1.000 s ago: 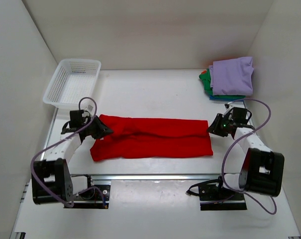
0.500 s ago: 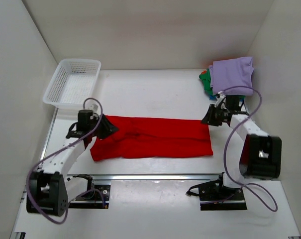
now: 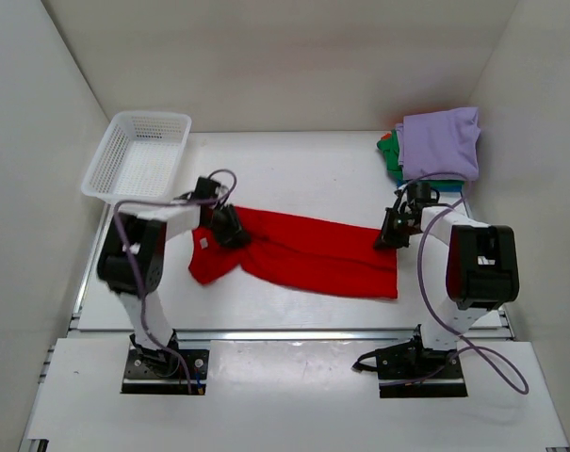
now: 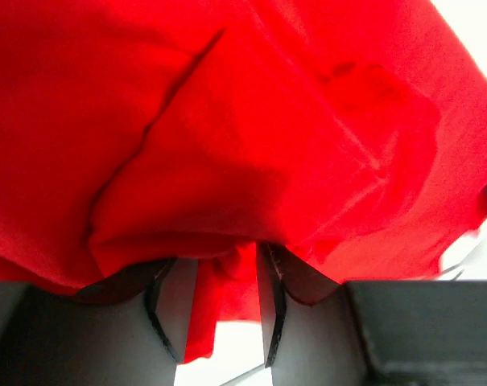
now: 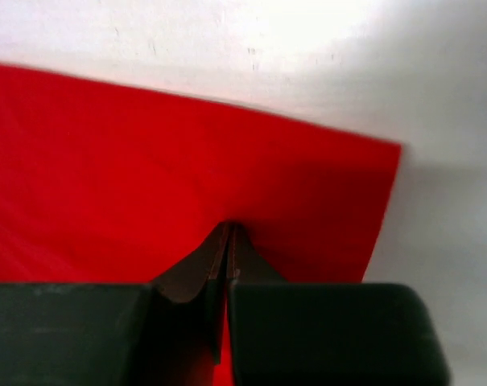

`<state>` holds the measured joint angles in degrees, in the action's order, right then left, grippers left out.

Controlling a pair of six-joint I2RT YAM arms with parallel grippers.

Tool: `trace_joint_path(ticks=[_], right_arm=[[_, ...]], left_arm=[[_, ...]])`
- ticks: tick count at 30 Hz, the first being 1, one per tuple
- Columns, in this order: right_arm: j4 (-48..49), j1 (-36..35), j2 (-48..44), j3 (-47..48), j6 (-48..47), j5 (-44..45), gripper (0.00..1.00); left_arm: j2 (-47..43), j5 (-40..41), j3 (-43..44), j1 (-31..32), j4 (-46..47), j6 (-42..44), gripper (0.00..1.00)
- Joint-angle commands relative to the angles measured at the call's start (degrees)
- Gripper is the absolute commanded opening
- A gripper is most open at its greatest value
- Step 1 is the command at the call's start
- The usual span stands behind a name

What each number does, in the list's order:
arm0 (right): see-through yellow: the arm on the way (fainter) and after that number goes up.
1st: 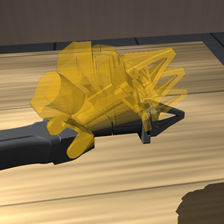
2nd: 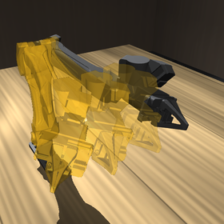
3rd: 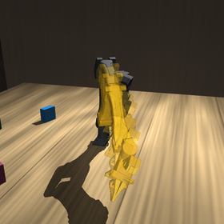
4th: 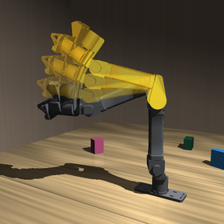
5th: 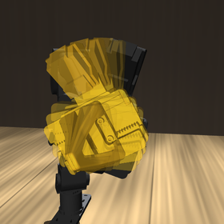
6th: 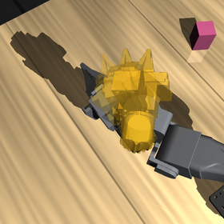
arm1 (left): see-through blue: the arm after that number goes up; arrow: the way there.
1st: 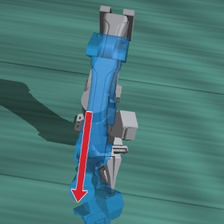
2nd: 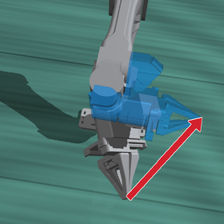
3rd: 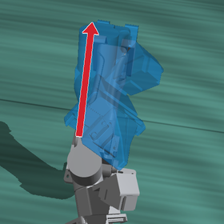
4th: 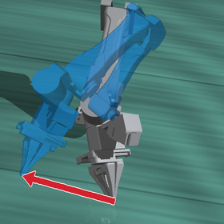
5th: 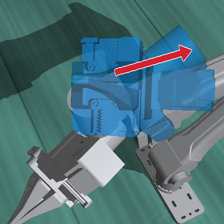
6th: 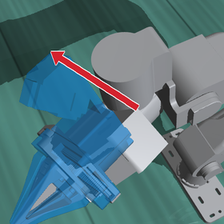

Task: Fold and stack the t-shirts
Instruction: Rotate the tshirt 90 degrees, then grab the bottom of the folded rectangular tshirt with both arms

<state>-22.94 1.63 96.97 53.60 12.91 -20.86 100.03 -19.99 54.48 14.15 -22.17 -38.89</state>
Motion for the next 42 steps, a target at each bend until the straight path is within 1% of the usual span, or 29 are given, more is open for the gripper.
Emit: trace_joint_path(ticks=[1,2,3,5,6,8,9,10,12,14,15,17,19,20,23,25,26,27,28,29,30,32,33,34,35,36,37,40,42], right_arm=[[-5.4,-2.9,-1.2,-2.9,5.9,4.5,0.0],[-5.4,-5.2,-2.5,-4.6,7.7,4.3,0.02],[-5.4,-6.1,-3.9,-7.0,8.5,4.1,0.01],[-3.7,-11.8,-6.7,-11.3,13.8,3.5,0.02],[-2.9,-13.9,-8.8,-14.2,15.1,3.5,0.01],[2.1,-21.8,-11.4,-18.4,22.6,1.7,0.01],[5.4,-23.7,-12.6,-21.1,26.0,0.0,0.01],[7.2,-26.9,-12.9,-23.5,27.8,-1.0,0.0],[14.2,-33.1,-12.6,-26.3,33.5,-2.9,0.0],[18.2,-36.8,-11.4,-28.0,35.7,-3.7,0.0],[20.7,-38.6,-11.2,-28.5,36.0,-4.2,0.01],[22.1,-39.9,-10.7,-28.1,34.7,-4.7,0.0],[22.6,-40.0,-12.0,-26.7,31.2,-3.6,0.04],[22.7,-39.0,-14.0,-25.8,30.1,-3.6,0.07],[19.9,-34.7,-18.6,-22.4,24.4,-5.4,0.21],[15.2,-32.0,-20.8,-18.9,20.1,-6.0,0.33],[11.2,-30.8,-22.0,-15.6,18.2,-5.2,0.39],[9.1,-29.5,-23.6,-13.2,16.5,-4.1,0.47],[5.9,-27.3,-23.9,-12.4,14.5,-3.8,0.52],[2.5,-26.4,-24.6,-11.1,12.9,-3.7,0.54],[0.8,-23.7,-25.2,-11.0,12.5,-4.2,0.56],[-3.7,-20.3,-26.2,-12.2,11.4,-6.3,0.59],[-4.6,-19.4,-26.8,-13.9,11.4,-6.2,0.59],[-5.4,-19.2,-28.3,-15.7,11.1,-6.6,0.59],[-5.9,-20.3,-28.8,-16.7,11.8,-6.3,0.59],[-5.3,-21.0,-30.2,-19.1,12.2,-6.4,0.59],[-4.3,-22.1,-31.3,-21.3,13.2,-6.5,0.6],[-1.5,-25.8,-31.7,-25.4,16.5,-5.9,0.6],[-0.8,-28.5,-31.5,-26.5,17.8,-5.2,0.6]], left_arm=[[13.0,3.2,16.9,1.1,-3.2,2.8,0.45],[17.6,2.9,24.8,1.6,-5.3,2.6,0.44],[20.5,2.5,29.1,2.5,-6.7,2.6,0.44],[30.6,1.9,46.2,3.5,-13.1,2.8,0.44],[33.2,1.9,50.7,4.3,-15.0,2.8,0.44],[44.0,0.4,69.0,4.9,-22.9,2.9,0.45],[49.6,-0.6,78.8,5.3,-24.7,2.8,0.45],[52.3,-1.7,83.8,5.4,-28.9,2.3,0.46],[61.6,-3.6,100.5,5.0,-33.4,0.1,0.46],[64.5,-6.6,104.6,4.5,-33.2,-0.8,0.46],[64.4,-6.7,103.8,4.1,-31.9,-1.0,0.46],[62.1,-7.6,99.2,4.3,-28.7,0.1,0.48],[57.6,-8.6,93.3,4.0,-25.2,0.3,0.5],[56.4,-9.0,92.3,3.7,-24.2,0.4,0.53],[49.8,-10.1,91.9,3.3,-24.3,0.3,0.65],[45.9,-11.0,90.8,2.4,-25.3,1.1,0.68],[44.5,-10.8,89.7,2.1,-27.1,2.1,0.69],[41.3,-10.3,88.4,1.8,-29.9,4.3,0.68],[37.1,-10.1,84.0,1.9,-32.5,7.2,0.7],[34.5,-8.3,75.6,1.8,-33.0,8.6,0.7],[27.7,-7.4,69.9,2.0,-31.1,10.3,0.69],[10.5,-8.3,41.0,1.5,-22.0,9.3,0.71],[6.1,-9.6,34.4,1.0,-16.3,7.8,0.71],[-1.2,-9.7,23.2,0.8,-12.8,7.2,0.72],[-6.9,-7.8,14.7,0.7,-12.8,8.1,0.71],[-9.7,-6.0,11.5,1.8,-13.5,8.7,0.72],[-14.4,-4.1,5.2,3.1,-14.0,9.3,0.72],[-25.6,-5.3,-14.4,6.1,-9.2,6.4,0.72],[-29.6,-5.1,-20.7,8.5,-6.4,3.5,0.72]])
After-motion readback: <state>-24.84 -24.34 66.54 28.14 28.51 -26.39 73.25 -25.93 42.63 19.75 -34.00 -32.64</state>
